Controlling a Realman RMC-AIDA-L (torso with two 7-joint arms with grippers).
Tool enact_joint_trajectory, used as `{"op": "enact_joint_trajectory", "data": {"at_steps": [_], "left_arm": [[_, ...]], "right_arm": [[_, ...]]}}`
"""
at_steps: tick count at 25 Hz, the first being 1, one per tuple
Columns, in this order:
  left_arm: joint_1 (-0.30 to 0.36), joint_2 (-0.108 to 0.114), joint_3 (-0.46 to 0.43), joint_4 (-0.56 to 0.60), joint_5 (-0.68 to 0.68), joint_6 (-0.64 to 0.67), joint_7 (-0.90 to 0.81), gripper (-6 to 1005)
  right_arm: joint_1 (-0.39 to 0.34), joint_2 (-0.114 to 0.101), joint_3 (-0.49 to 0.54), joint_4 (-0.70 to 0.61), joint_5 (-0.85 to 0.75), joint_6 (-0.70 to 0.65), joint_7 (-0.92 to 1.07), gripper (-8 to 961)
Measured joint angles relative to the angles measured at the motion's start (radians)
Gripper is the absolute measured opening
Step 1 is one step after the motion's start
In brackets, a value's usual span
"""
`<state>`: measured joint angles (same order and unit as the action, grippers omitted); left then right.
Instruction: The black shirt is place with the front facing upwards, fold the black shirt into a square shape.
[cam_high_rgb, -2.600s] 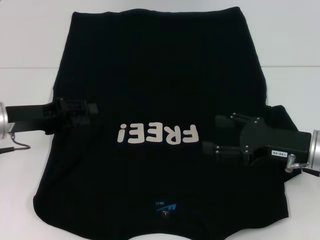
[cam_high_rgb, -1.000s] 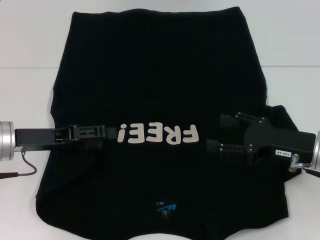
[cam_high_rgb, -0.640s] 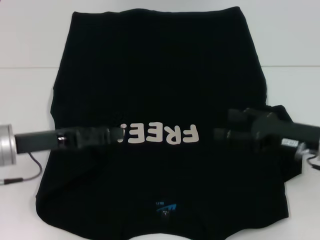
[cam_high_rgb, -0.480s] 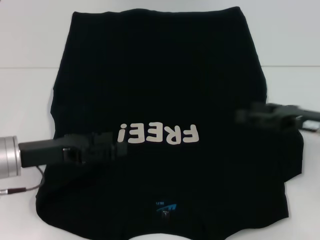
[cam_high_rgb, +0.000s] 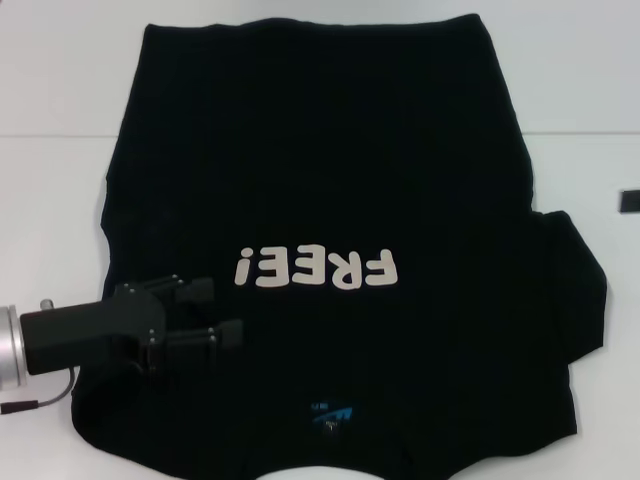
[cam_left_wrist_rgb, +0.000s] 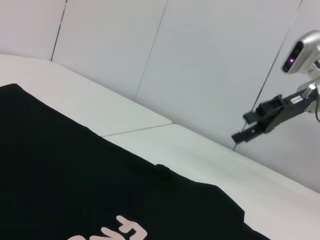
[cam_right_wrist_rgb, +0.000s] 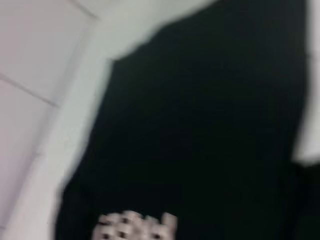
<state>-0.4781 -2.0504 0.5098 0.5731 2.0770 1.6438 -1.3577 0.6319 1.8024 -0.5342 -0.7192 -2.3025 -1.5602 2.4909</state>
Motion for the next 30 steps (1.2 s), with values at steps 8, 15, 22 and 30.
{"op": "enact_joint_trajectory", "data": {"at_steps": [8,15,22,30], "left_arm": [[0.004,-0.003,-0.001,0.000,0.005,-0.006,0.024,861],[0.001,-0.001,0.002,0.001,0.008,-0.007,0.040,861],[0.004,-0.001,0.002,-0.001,0.008,-0.007,0.049,860],[0.005,0.001,0.000,-0.002,0.008,-0.004,0.046,860]], "right_arm": [[0.063,-0.009,-0.007,0.011,-0.265,-0.006,0.111,917],[0.089,-0.003,-0.018,0.109,-0.309,0.045,0.108,917],[0.109,0.022,-0.046,0.157,-0.310,0.108,0.107,917],[0.123,0.051,-0.101,0.178,-0.311,0.187,0.114,916]]}}
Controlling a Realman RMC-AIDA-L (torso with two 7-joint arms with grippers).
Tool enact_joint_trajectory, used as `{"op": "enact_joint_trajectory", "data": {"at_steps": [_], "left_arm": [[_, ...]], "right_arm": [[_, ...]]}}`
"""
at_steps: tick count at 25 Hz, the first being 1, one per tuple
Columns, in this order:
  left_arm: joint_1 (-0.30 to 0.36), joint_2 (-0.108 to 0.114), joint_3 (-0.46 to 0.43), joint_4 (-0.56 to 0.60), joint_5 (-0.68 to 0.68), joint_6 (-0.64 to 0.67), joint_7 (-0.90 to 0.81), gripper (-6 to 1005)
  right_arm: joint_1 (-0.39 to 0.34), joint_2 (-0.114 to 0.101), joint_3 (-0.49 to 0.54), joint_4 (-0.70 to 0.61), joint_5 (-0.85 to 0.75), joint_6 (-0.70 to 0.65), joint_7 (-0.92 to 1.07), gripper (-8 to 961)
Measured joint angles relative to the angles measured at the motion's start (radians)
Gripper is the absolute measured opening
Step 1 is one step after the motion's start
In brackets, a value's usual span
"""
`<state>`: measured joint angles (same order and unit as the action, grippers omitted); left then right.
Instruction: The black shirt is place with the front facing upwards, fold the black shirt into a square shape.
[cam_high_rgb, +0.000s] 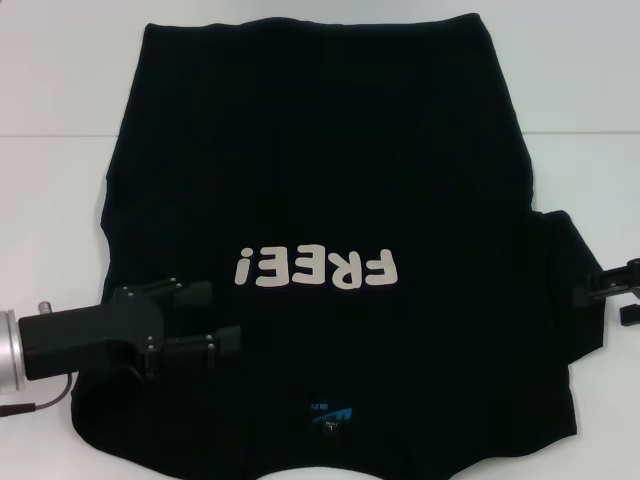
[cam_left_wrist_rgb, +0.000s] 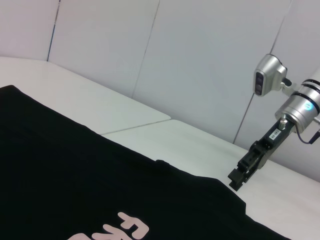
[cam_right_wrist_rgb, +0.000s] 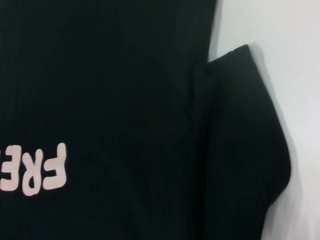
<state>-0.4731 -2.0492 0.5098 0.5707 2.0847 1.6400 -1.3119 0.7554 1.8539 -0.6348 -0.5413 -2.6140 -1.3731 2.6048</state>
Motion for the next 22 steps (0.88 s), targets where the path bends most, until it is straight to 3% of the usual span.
{"op": "enact_joint_trajectory", "data": {"at_steps": [6,13,19,22], "left_arm": [[0.001,0.001,0.003,-0.002,0.000,0.001,-0.002,860],[-0.001,0.002,0.002,-0.001,0.000,0.000,-0.002,859],[-0.002,0.004,-0.002,0.003,-0.003,0.005,-0.003,859],[-0.002,0.005,-0.002,0.002,-0.003,0.005,-0.003,860]], "right_arm": [[0.012,0.018,-0.027,0.004,0.000,0.029,-0.005,914],[0.024,0.021,-0.076,0.018,0.000,0.046,0.020,896],[0.032,0.022,-0.087,0.011,0.001,0.048,0.017,688],[0.034,0.022,-0.088,0.011,0.000,0.048,0.017,538]]}}
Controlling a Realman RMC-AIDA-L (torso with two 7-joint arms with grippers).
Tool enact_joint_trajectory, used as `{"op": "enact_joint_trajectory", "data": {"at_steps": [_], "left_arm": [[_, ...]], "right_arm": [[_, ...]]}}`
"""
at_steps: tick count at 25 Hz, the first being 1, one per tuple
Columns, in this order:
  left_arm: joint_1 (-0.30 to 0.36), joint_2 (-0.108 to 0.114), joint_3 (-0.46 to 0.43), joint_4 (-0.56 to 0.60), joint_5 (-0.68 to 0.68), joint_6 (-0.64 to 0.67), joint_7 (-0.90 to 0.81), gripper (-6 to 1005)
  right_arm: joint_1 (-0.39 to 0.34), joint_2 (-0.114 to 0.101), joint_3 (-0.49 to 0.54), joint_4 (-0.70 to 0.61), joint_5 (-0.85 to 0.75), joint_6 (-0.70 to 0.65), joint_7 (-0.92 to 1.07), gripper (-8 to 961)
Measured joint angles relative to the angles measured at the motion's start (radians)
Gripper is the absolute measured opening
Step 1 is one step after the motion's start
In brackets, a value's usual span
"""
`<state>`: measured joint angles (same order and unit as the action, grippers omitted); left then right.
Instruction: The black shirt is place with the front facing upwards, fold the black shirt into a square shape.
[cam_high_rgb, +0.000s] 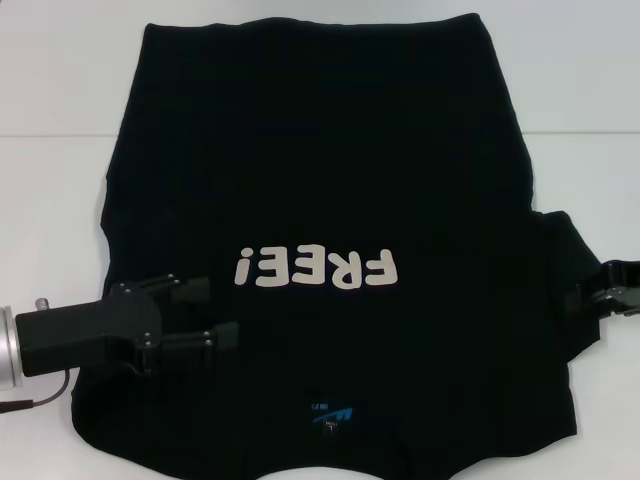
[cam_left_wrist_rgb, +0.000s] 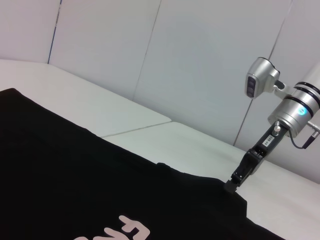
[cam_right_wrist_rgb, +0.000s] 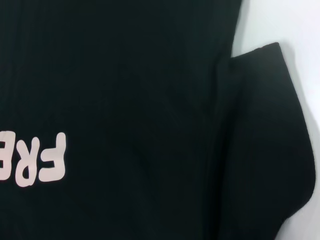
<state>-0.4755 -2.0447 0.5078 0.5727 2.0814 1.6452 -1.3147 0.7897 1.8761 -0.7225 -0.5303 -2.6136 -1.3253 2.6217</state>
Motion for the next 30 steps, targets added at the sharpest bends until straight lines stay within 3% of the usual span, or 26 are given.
{"op": "enact_joint_trajectory", "data": {"at_steps": [2,13,16,20,30], "left_arm": [[0.000,0.000,0.000,0.000,-0.001,0.000,0.000,860],[0.003,0.003,0.000,-0.003,-0.004,0.001,0.000,859],[0.003,0.004,0.000,-0.004,-0.005,0.001,0.000,860],[0.003,0.005,-0.002,-0.005,-0.005,0.004,-0.001,860],[0.011,0.006,-0.006,-0.005,-0.007,0.007,-0.002,859]], "right_arm": [[0.001,0.000,-0.001,0.000,0.000,0.000,0.000,438],[0.001,0.000,-0.027,0.000,0.000,0.006,0.010,231],[0.001,0.000,-0.028,0.000,0.000,0.006,0.010,19],[-0.005,-0.008,-0.022,-0.014,0.000,-0.001,0.007,19],[-0.030,-0.014,0.035,-0.211,0.011,-0.095,-0.019,20]]}}
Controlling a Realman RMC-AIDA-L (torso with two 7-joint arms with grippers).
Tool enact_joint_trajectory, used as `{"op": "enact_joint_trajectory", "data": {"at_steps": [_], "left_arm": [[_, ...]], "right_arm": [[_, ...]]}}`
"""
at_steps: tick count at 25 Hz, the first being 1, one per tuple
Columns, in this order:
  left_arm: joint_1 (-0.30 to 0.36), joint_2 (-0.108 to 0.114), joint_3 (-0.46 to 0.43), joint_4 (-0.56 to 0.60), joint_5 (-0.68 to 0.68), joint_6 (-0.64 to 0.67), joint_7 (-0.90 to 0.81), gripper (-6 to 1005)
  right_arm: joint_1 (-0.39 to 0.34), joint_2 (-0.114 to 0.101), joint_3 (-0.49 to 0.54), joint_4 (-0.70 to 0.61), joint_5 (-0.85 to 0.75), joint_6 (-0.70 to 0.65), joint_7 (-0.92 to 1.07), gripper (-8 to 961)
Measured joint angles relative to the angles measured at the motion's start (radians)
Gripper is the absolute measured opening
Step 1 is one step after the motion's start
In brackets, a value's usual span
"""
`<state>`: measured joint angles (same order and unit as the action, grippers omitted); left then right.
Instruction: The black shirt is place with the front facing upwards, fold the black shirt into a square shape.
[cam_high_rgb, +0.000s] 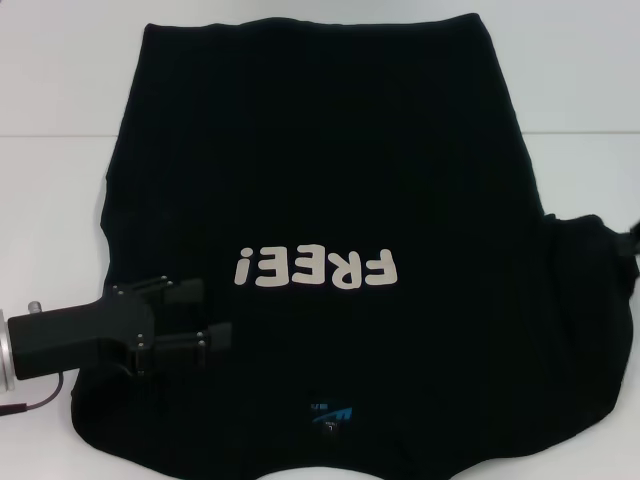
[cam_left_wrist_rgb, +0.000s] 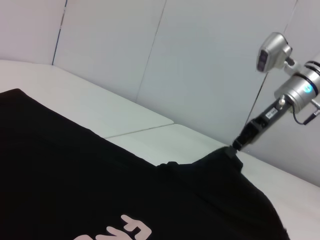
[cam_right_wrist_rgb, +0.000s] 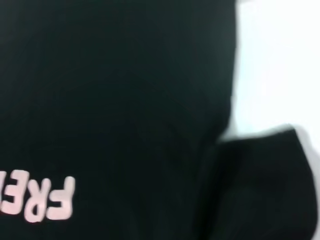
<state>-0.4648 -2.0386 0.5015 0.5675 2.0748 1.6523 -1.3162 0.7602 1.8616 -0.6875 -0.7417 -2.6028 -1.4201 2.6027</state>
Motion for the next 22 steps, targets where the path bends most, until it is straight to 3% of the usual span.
{"op": "enact_joint_trajectory", "data": {"at_steps": [4,9,17,22], "left_arm": [[0.000,0.000,0.000,0.000,0.000,0.000,0.000,859],[0.001,0.000,0.000,0.000,0.001,0.004,-0.001,859],[0.002,0.000,0.000,0.000,0.005,0.012,-0.012,860],[0.005,-0.001,0.000,-0.001,0.006,0.011,-0.012,860]], "right_arm": [[0.050,0.012,-0.027,-0.003,-0.005,-0.003,-0.037,20],[0.131,0.051,-0.157,0.002,-0.008,0.017,-0.060,20],[0.186,0.098,-0.281,0.000,-0.008,0.025,-0.083,19],[0.189,0.126,-0.294,-0.009,-0.008,0.036,-0.130,22]]}}
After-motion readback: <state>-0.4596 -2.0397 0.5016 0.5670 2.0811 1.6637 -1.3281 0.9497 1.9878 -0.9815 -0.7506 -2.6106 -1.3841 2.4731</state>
